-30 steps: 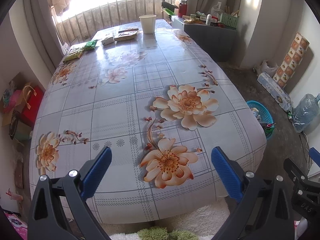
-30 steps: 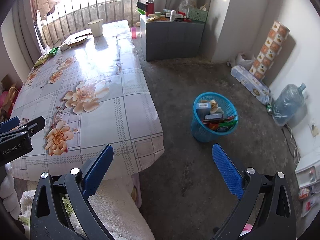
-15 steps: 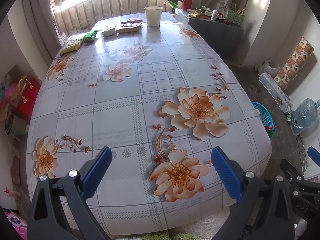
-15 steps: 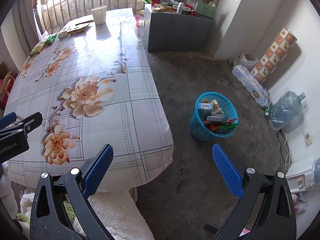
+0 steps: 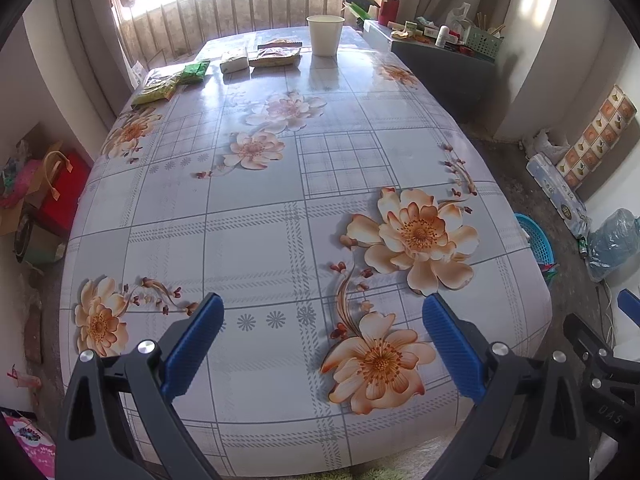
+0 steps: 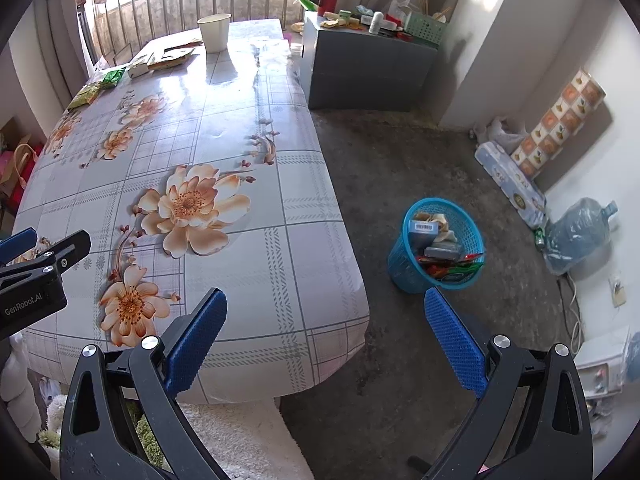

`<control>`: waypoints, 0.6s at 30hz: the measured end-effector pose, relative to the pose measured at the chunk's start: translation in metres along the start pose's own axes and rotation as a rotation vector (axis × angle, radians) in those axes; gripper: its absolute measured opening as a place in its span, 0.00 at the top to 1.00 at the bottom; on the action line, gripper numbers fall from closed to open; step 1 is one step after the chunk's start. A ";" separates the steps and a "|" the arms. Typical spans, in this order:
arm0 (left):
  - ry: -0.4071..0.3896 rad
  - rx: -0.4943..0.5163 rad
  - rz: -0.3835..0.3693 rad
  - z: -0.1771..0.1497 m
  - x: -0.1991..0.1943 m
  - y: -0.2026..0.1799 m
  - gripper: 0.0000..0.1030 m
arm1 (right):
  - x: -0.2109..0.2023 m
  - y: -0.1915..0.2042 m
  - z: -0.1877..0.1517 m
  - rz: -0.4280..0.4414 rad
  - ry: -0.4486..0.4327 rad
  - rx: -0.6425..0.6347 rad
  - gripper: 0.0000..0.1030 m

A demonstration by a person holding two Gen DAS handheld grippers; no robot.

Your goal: Collect trash

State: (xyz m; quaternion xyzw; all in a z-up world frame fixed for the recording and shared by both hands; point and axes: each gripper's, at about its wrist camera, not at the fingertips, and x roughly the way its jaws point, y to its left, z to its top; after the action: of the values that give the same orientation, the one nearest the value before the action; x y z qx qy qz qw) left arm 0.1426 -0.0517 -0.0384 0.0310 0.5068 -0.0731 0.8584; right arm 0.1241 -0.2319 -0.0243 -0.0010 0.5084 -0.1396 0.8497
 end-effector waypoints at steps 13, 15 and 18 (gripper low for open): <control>-0.064 -0.015 0.021 -0.003 -0.032 0.019 0.05 | -0.035 0.014 0.002 0.017 -0.101 -0.009 0.08; -0.082 -0.021 0.026 -0.006 -0.040 0.023 0.05 | -0.045 0.018 0.000 0.018 -0.124 -0.011 0.08; -0.109 -0.035 0.034 -0.011 -0.054 0.030 0.05 | -0.059 0.026 -0.005 0.022 -0.168 -0.018 0.08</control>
State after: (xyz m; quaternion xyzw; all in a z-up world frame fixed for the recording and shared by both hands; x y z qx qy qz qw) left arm 0.1121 -0.0151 0.0024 0.0205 0.4599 -0.0511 0.8863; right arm 0.0995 -0.1925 0.0209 -0.0145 0.4365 -0.1250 0.8909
